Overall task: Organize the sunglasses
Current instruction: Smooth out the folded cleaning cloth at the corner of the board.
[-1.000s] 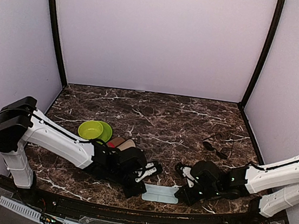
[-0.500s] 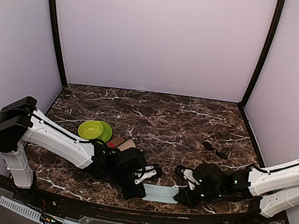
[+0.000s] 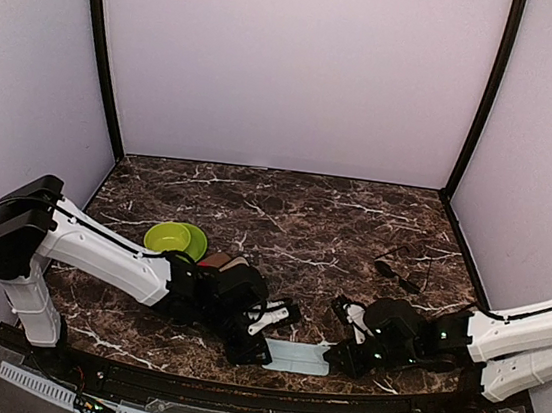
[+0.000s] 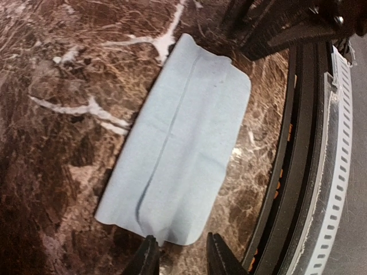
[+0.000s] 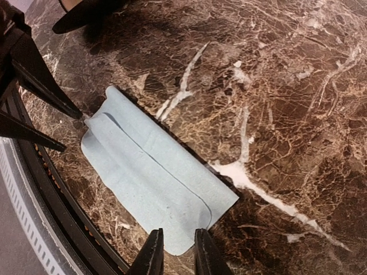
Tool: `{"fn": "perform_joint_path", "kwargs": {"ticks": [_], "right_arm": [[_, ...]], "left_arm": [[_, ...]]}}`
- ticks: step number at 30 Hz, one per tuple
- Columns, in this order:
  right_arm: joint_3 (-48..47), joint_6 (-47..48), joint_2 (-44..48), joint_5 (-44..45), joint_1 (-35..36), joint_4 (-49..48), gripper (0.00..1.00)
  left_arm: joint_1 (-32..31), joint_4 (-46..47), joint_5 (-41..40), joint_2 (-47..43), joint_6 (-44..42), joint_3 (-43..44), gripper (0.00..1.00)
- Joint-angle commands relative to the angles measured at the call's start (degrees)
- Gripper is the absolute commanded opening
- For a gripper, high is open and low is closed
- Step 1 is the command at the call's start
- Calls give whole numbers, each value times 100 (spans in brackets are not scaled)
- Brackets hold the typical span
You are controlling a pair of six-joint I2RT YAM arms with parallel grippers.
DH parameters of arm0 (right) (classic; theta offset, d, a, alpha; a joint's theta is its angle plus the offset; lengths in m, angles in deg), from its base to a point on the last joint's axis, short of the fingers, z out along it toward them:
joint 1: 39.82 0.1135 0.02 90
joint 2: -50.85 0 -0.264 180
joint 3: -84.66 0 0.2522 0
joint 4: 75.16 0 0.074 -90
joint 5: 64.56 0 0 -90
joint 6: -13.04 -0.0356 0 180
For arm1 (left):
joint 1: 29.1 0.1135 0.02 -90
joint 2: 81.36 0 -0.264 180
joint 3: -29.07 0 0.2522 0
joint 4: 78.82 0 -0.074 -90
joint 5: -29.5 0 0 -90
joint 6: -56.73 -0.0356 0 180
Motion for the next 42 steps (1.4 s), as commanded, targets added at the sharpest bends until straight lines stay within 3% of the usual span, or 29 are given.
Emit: {"fn": "perform_joint_path", "kwargs": {"ticks": [1, 19, 42], "right_arm": [[-319, -272, -310, 212, -30, -47, 20], [-571, -245, -1207, -236, -110, -321, 18], [-331, -308, -993, -593, -94, -305, 17]], "left_arm": [[261, 171, 91, -170, 301, 107, 32], [397, 338, 682, 423, 417, 321, 34], [285, 37, 1136, 533, 143, 363, 22]]}}
